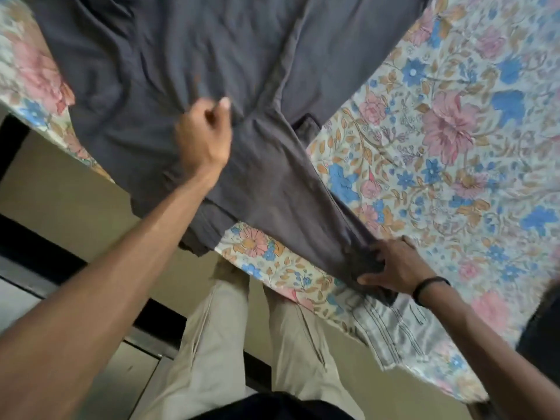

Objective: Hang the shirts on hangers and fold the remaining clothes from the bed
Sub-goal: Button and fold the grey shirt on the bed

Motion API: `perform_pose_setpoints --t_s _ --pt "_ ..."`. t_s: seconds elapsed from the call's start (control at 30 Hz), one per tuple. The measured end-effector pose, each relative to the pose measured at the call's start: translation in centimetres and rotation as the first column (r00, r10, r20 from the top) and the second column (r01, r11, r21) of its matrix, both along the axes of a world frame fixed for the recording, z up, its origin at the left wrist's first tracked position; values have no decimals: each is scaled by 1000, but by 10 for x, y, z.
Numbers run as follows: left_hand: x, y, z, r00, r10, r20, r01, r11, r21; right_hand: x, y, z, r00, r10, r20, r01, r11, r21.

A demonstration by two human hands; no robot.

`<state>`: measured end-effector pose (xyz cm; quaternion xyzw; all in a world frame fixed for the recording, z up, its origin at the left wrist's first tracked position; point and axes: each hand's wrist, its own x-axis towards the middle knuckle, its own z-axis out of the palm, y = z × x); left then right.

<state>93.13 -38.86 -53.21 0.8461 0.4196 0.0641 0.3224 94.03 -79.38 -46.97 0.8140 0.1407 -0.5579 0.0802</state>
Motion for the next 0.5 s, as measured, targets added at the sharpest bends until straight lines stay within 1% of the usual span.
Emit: perform_pose_setpoints --t_s 0.03,0.07,0.1,0.13,0.17,0.2,0.23,0.3,0.33,0.4,0.47,0.5 --pt "-33 -3 -3 986 127 -112 -134 989 -56 -3 -1 -3 997 -26 76 24 999 24" --pt "-69 -11 -7 950 221 -221 -249 962 -109 -7 -4 0 988 -54 142 48 998 43" --pt "-97 -19 -12 907 271 -323 -338 925 -173 -8 -1 1 979 -75 188 64 996 60" --pt "-119 -28 -11 879 275 -390 -387 889 -245 -10 1 4 971 -71 229 61 997 51" --pt "-132 -40 -7 864 269 -426 -418 854 -310 -12 2 5 964 -34 263 35 999 3" --pt "-141 -50 -4 863 292 -412 -452 812 -371 -15 2 7 955 28 295 -9 998 -65" --pt "-145 -58 -1 860 348 -373 -492 759 -426 -19 0 8 944 81 321 -41 991 -129" --pt "-140 -64 3 812 498 -305 -578 617 -534 -24 -4 8 923 120 366 -41 976 -216" --pt "-134 -62 4 777 561 -285 -605 542 -584 -25 -4 8 915 132 381 -39 969 -242" --pt "-119 -49 1 714 643 -275 -635 432 -640 -27 -2 6 908 166 384 -54 957 -285" --pt "-106 -32 1 656 705 -269 -633 321 -704 -30 -1 2 896 224 383 -109 948 -300" --pt "-99 -27 2 642 716 -274 -625 281 -729 -31 -5 1 887 264 378 -149 940 -307"
